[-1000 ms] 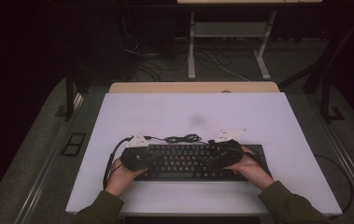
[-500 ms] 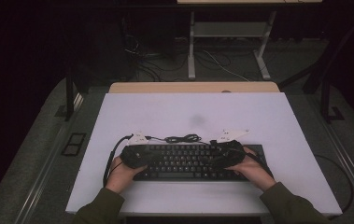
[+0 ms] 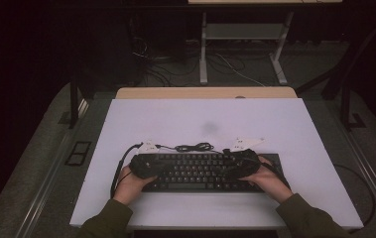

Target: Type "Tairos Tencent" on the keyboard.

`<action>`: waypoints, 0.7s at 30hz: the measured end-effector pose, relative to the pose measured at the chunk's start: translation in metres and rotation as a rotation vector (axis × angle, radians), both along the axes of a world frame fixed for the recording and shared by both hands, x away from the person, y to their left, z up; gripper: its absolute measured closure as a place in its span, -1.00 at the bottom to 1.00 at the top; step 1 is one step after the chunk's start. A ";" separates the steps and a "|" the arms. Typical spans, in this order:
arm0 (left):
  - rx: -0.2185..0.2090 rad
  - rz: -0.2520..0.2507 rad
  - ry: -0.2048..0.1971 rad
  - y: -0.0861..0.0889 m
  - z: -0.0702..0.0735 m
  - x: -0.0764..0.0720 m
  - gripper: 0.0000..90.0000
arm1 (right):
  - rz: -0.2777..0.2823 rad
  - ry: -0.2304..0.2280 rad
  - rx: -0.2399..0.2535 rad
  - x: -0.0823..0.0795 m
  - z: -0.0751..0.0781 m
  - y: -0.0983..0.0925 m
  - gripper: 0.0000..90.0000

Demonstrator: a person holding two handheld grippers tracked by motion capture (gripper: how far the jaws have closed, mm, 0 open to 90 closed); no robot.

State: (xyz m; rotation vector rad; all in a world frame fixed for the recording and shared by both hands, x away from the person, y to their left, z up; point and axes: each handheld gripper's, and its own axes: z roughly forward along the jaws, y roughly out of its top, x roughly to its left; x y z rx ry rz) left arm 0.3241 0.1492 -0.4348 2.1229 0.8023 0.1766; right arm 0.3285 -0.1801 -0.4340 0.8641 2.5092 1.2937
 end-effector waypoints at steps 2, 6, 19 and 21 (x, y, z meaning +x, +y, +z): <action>-0.002 -0.002 0.000 0.000 0.000 0.000 0.99 | 0.000 0.000 0.000 0.000 0.000 0.000 -0.59; 0.004 -0.001 0.006 -0.001 -0.001 0.001 0.99 | 0.001 0.002 -0.002 0.000 0.000 0.000 -0.59; 0.001 0.003 0.008 0.000 -0.002 0.001 0.99 | 0.003 0.003 0.008 0.000 -0.001 0.001 -0.62; -0.001 0.003 0.010 0.000 -0.002 0.001 0.99 | 0.008 0.016 0.020 0.001 -0.002 0.001 -0.68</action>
